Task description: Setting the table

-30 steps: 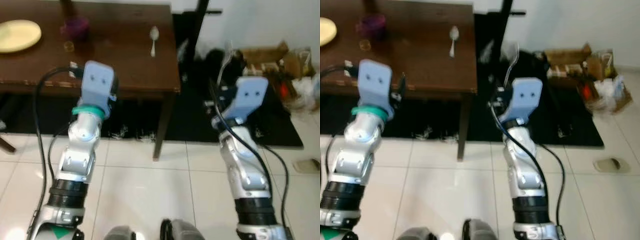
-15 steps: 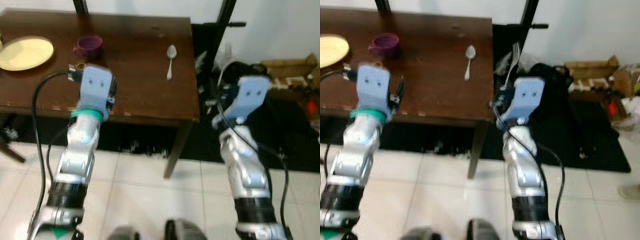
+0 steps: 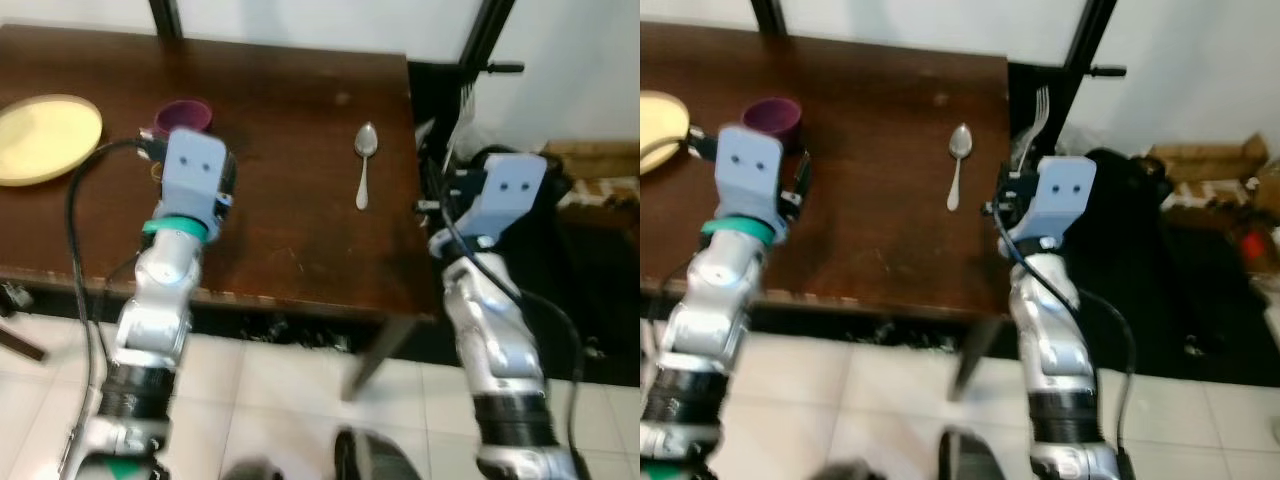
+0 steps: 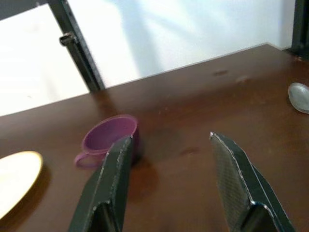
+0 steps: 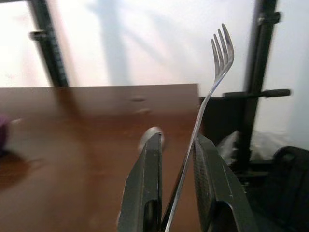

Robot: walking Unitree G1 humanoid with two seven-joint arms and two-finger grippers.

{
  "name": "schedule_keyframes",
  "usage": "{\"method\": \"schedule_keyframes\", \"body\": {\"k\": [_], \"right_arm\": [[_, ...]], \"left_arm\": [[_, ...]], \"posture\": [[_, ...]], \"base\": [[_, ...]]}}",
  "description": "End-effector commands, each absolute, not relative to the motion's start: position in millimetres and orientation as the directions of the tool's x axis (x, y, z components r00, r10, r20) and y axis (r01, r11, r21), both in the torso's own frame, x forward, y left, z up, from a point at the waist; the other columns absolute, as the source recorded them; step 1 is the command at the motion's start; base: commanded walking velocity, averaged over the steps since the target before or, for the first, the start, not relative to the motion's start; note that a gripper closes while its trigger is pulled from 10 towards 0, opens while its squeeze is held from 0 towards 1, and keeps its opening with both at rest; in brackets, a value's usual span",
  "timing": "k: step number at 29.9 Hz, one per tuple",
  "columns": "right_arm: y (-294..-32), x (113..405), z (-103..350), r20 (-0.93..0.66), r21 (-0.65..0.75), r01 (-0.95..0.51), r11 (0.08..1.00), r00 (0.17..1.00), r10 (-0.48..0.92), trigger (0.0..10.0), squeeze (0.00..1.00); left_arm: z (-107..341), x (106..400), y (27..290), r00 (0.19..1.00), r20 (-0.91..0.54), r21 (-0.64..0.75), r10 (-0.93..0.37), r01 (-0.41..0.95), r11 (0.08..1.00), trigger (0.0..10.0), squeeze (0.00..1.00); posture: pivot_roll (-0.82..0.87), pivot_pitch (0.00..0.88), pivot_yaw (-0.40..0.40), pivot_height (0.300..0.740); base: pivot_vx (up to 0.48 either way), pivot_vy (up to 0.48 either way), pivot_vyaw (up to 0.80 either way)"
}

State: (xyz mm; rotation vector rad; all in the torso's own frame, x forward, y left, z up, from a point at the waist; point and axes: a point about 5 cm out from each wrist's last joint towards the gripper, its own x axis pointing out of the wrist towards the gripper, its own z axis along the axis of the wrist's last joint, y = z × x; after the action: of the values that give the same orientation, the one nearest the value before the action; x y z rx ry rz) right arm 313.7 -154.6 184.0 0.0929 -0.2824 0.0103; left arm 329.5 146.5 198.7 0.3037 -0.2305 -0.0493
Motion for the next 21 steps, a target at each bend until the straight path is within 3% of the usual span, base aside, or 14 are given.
{"method": "schedule_keyframes", "body": {"k": [1,9,21], "right_arm": [[-154,314,181,0.263,0.085,-0.008,0.996,0.965,-0.015,10.0,0.0],[-156,315,179,0.246,0.082,0.0,0.997,0.969,-0.021,10.0,0.0],[-137,329,168,0.165,0.092,-0.107,0.99,0.982,0.091,10.0,0.0]], "left_arm": [[189,326,149,0.98,0.176,0.314,-0.088,0.029,0.949,10.0,0.0],[180,322,146,0.98,0.105,0.298,-0.167,0.129,0.946,10.0,0.0],[186,317,161,0.934,0.027,0.218,-0.355,0.341,0.914,10.0,0.0]], "posture": [[0.07,0.016,0.026,0.74],[0.07,0.023,0.027,0.74],[0.12,0.06,-0.002,0.74]], "base": [[0.0,0.0,0.0],[0.0,0.0,0.0],[0.0,0.0,0.0]]}}
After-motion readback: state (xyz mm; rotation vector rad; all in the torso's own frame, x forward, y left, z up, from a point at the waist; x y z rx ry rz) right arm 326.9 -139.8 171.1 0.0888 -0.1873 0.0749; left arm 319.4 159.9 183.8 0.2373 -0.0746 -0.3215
